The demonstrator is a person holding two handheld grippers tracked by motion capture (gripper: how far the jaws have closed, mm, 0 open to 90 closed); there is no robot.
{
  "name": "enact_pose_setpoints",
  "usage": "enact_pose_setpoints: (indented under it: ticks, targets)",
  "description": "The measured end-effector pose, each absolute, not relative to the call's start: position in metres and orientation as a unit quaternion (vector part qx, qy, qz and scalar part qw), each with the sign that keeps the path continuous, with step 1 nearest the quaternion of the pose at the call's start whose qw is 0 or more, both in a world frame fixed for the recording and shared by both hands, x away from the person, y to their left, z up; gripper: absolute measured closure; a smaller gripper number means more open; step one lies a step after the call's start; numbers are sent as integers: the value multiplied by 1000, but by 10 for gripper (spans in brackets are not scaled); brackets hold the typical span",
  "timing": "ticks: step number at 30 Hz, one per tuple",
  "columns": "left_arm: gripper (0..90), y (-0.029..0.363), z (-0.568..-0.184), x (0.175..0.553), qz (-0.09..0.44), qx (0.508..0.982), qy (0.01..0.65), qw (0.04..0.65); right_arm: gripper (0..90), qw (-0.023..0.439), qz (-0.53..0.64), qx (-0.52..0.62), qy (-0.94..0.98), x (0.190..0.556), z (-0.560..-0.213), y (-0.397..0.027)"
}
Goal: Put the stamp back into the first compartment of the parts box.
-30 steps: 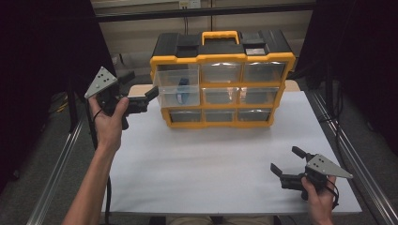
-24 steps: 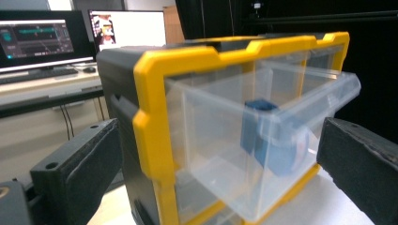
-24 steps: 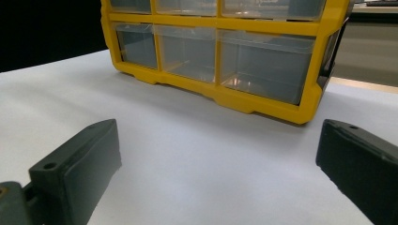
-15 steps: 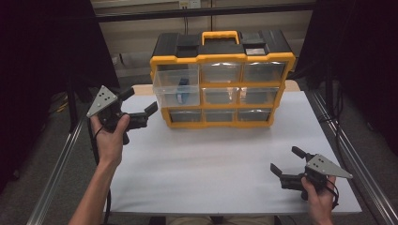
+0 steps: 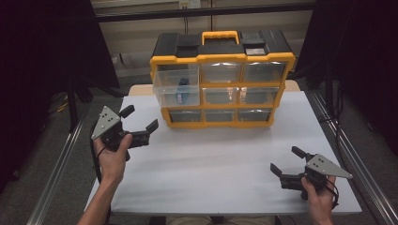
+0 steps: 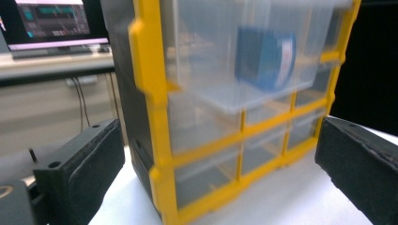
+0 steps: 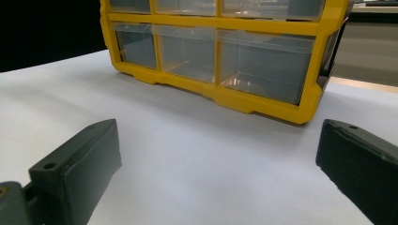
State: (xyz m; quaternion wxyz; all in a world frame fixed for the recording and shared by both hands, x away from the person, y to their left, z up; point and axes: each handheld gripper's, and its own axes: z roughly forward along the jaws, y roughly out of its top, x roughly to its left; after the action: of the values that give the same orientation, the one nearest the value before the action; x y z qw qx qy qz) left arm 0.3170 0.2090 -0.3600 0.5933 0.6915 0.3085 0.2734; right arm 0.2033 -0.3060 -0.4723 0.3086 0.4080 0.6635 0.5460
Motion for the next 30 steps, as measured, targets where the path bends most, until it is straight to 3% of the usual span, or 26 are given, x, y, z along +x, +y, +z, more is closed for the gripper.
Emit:
enact_pose_setpoints:
  ticks: [16, 30]
  targets:
    - [20, 220, -425, 308, 275, 706, 343, 555, 0, 307, 546, 407, 665, 202, -472, -306]
    - [21, 232, -450, 279, 255, 708, 358, 553, 0, 309, 545, 406, 665, 202, -472, -306]
